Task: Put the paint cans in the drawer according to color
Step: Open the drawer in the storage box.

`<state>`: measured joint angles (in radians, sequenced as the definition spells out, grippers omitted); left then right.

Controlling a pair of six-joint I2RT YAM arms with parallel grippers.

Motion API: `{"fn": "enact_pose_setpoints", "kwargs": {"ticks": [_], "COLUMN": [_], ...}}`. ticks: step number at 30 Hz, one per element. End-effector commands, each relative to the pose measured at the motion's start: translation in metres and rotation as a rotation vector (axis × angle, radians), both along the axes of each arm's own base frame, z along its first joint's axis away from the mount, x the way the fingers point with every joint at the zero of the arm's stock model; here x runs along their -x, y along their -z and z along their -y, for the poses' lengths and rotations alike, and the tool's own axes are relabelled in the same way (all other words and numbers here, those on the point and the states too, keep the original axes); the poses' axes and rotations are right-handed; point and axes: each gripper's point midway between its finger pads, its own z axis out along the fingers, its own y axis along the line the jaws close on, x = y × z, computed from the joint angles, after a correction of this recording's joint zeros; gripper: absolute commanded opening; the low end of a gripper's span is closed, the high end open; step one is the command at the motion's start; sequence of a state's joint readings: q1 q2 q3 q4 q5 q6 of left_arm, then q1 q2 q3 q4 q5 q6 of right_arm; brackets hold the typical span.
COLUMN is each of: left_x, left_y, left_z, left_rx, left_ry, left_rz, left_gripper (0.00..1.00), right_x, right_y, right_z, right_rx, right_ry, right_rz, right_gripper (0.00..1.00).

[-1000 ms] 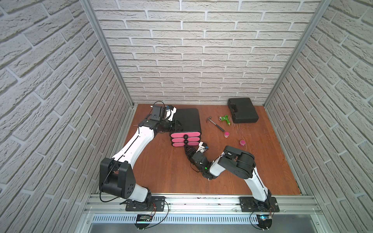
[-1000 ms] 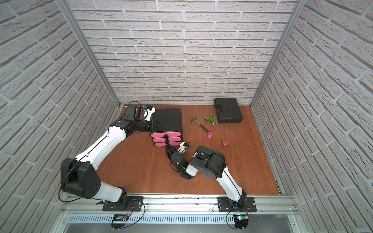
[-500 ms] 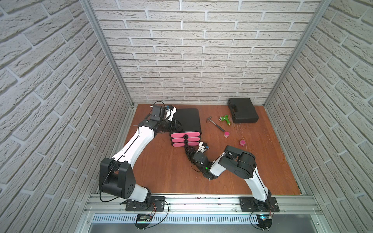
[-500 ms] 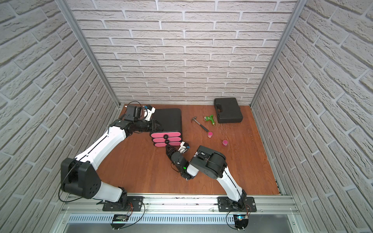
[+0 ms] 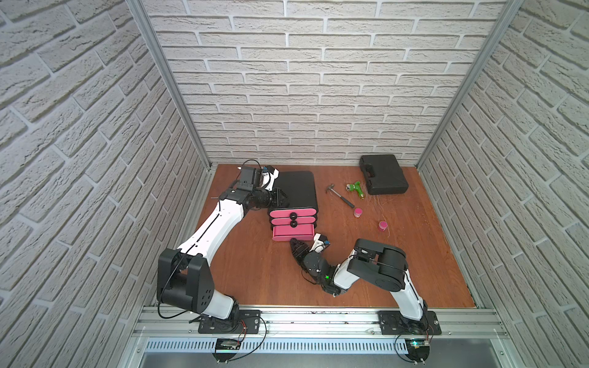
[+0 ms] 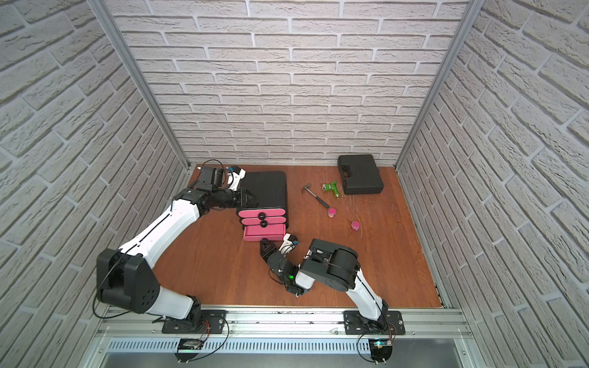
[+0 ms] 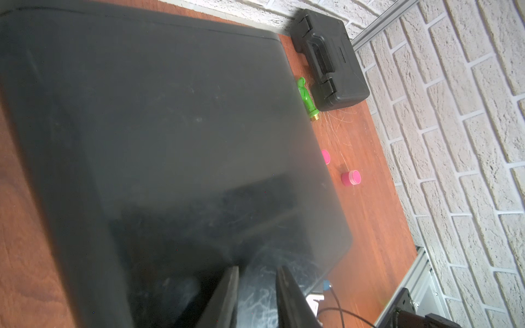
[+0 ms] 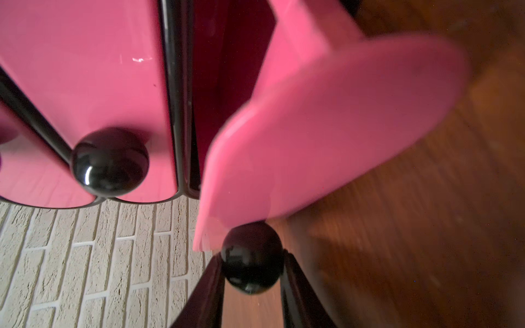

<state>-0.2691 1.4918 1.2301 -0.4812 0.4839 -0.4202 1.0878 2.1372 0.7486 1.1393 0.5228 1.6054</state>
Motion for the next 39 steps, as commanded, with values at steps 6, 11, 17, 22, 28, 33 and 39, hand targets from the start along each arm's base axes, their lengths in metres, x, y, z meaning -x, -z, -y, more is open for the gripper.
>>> {"fn": "enact_pose_setpoints", "kwargs": {"ticks": [6,11,17,22,28,33,39], "left_x": [0.061,0.061,0.061,0.064,0.065,0.060,0.047], "left_y": [0.103,0.102,0.102,0.100,0.090,0.062,0.007], "left_z": [-0.035,-0.035,-0.034,-0.033,-0.029,-0.020,-0.003], "left_rx": [-0.212,-0.204,-0.201,-0.195,-0.164,-0.098,0.022], "left_ry": [-0.052,-0.053,-0.050,-0.046,-0.048,-0.050,-0.030], "left_rz": [-0.411,-0.408,-0.407,-0.408,-0.397,-0.362,-0.283], "left_gripper": [0.29,0.28,0.29,0.29,0.29,0.29,0.32], "right_x": [0.036,0.042,0.042,0.042,0.058,0.073,0.079], "right_y": [0.017,0.016,0.013,-0.004,-0.052,-0.116,-0.187], "right_z": [-0.004,-0.004,-0.006,-0.008,0.000,0.032,0.102], "right_rx": [0.125,0.150,0.145,0.140,0.184,0.483,0.787], "right_ry": [-0.068,-0.077,-0.072,-0.074,-0.132,-0.215,-0.179], "right_rz": [-0.071,-0.079,-0.069,-0.060,-0.039,-0.054,-0.036], "right_gripper": [0.25,0.25,0.38,0.50,0.59,0.66,0.68]}}
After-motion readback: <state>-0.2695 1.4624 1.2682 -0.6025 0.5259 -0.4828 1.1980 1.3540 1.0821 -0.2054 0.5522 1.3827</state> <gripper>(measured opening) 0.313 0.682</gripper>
